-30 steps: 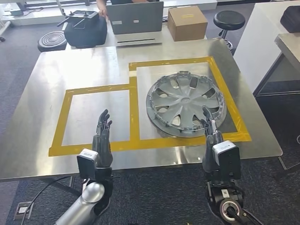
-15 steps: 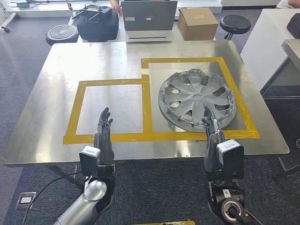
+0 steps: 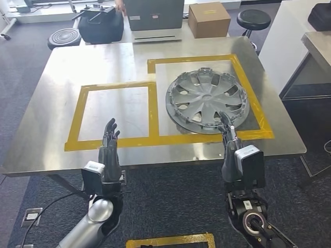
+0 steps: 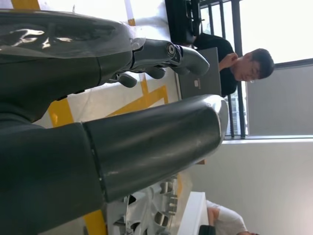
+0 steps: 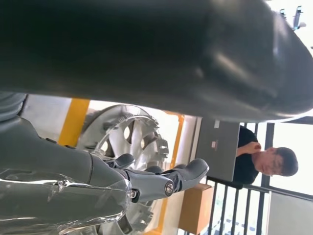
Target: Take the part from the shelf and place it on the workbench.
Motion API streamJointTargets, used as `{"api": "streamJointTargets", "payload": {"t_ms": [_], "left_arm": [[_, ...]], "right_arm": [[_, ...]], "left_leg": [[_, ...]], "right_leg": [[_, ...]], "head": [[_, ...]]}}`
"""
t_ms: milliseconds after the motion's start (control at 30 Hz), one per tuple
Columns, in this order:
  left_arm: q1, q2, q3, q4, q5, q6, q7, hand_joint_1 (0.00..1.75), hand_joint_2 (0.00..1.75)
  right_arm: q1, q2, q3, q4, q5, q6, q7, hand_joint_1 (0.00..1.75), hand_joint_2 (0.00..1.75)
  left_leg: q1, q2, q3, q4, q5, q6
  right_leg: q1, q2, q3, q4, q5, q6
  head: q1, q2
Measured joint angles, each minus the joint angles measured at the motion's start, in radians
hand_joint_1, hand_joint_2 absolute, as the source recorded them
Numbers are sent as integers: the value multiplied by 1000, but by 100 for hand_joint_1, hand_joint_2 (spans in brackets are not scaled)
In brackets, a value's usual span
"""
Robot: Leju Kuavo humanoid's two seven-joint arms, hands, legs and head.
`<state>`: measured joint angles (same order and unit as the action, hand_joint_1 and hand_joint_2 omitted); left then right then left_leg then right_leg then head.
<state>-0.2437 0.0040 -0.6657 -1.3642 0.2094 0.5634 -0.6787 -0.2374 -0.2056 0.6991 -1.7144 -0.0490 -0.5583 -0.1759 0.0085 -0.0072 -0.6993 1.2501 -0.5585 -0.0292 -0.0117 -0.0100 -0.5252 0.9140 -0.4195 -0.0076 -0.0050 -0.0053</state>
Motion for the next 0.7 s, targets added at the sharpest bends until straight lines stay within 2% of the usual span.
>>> {"api": "streamJointTargets", "payload": {"t_ms": [33, 100, 133, 167, 200, 267, 300, 333, 367, 433, 467, 500, 533, 567, 600, 633, 667, 700], "left_arm": [[0, 1, 0, 0, 0, 0, 1, 0, 0], [-3, 3, 0, 0, 0, 1, 1, 0, 0], [-5, 3, 0, -1, 0, 2, 1, 0, 0], [-6, 3, 0, -2, 0, 5, 2, 0, 0], [-7, 4, 0, -3, 0, 7, 2, 0, 0], [-5, 4, 0, -4, 0, 11, 2, 0, 0], [-5, 4, 0, -4, 0, 12, 3, 0, 0], [-6, 4, 0, -5, 0, 12, 3, 0, 0], [-6, 4, 0, -6, 0, 12, 3, 0, 0], [-5, 4, 0, -7, 0, 12, 4, 0, 0], [-4, 4, 0, -7, 0, 12, 4, 0, 0], [-4, 4, 0, -7, 0, 12, 4, 0, 0], [-4, 4, 0, -7, 0, 12, 4, 0, 0], [-3, 4, 0, -7, 0, 12, 4, 0, 0], [-4, 4, 0, -8, 0, 12, 5, 0, 0], [-4, 4, 0, -8, -1, 12, 5, 0, 0], [-5, 4, 0, -9, -1, 12, 5, 0, 0], [-5, 4, 0, -9, -1, 12, 5, 0, 0]], "right_arm": [[0, 1, 0, 2, 0, 0, -1, 0, 0], [0, 3, 0, 5, 1, 2, -4, 0, 0], [0, 4, -1, 6, 1, 4, -6, 0, 0], [0, 4, -1, 7, 2, 7, -9, 0, 0], [-1, 5, -1, 8, 2, 11, -12, 0, 0], [0, 6, -1, 11, 3, 16, -15, 0, 0], [0, 6, -2, 13, 3, 17, -16, 0, 0], [1, 6, -2, 15, 3, 18, -16, 0, 0], [1, 6, -3, 17, 3, 19, -17, 0, 0], [3, 6, -3, 19, 3, 21, -18, 0, 0], [4, 6, -3, 21, 3, 21, -19, 0, 0], [5, 6, -3, 23, 3, 21, -19, 0, 0], [6, 6, -3, 24, 4, 21, -19, 0, 0], [6, 6, -4, 25, 4, 21, -19, 0, 0], [5, 6, -4, 26, 5, 21, -19, 0, 0], [5, 6, -6, 26, 6, 20, -19, 0, 0], [4, 6, -7, 26, 7, 20, -19, 0, 0], [4, 6, -8, 26, 9, 20, -19, 0, 0]], "left_leg": [[2, 0, 25, -29, 24, -2], [5, 1, 115, -166, 77, -2], [4, 0, 154, -233, 90, 0], [3, -1, 178, -276, 94, 3], [1, -2, 185, -296, 92, 8], [1, -1, 176, -301, 101, 23], [2, 0, 171, -303, 107, 33], [3, 1, 164, -306, 115, 44], [3, 3, 157, -307, 122, 53], [0, 4, 139, -307, 137, 62], [-2, 4, 130, -306, 144, 63], [-3, 4, 120, -305, 152, 63], [-4, 4, 111, -305, 159, 62], [-6, 3, 102, -304, 167, 60], [-6, 3, 96, -304, 173, 58], [-8, 3, 90, -303, 180, 54], [-9, 3, 87, -303, 188, 48], [-9, 4, 84, -305, 196, 43]], "right_leg": [[-1, 0, -10, 5, 4, 2], [-2, 0, -28, 18, 9, 8], [-1, 0, -37, 26, 11, 13], [0, 1, -43, 31, 15, 18], [1, 1, -48, 34, 19, 25], [0, 4, -56, 37, 25, 39], [-1, 5, -64, 47, 14, 44], [-2, 6, -78, 76, -15, 49], [-4, 7, -96, 126, -59, 53], [-5, 7, -135, 264, -151, 59], [-6, 7, -143, 318, -172, 61], [-6, 7, -135, 341, -171, 61], [-5, 7, -111, 325, -150, 59], [-5, 7, -69, 272, -120, 54], [-3, 8, -17, 198, -97, 47], [0, 9, 36, 119, -85, 40], [3, 9, 74, 58, -83, 35], [7, 10, 96, 20, -86, 30]], "head": [[-4, 0], [-11, 0], [-14, 0], [-15, 0], [-15, 0], [-10, 0], [-8, 0], [-2, 0], [5, 0], [20, 0], [25, 0], [28, 0], [31, 0], [35, 0], [39, 0], [41, 0], [42, 0], [41, 0]]}}
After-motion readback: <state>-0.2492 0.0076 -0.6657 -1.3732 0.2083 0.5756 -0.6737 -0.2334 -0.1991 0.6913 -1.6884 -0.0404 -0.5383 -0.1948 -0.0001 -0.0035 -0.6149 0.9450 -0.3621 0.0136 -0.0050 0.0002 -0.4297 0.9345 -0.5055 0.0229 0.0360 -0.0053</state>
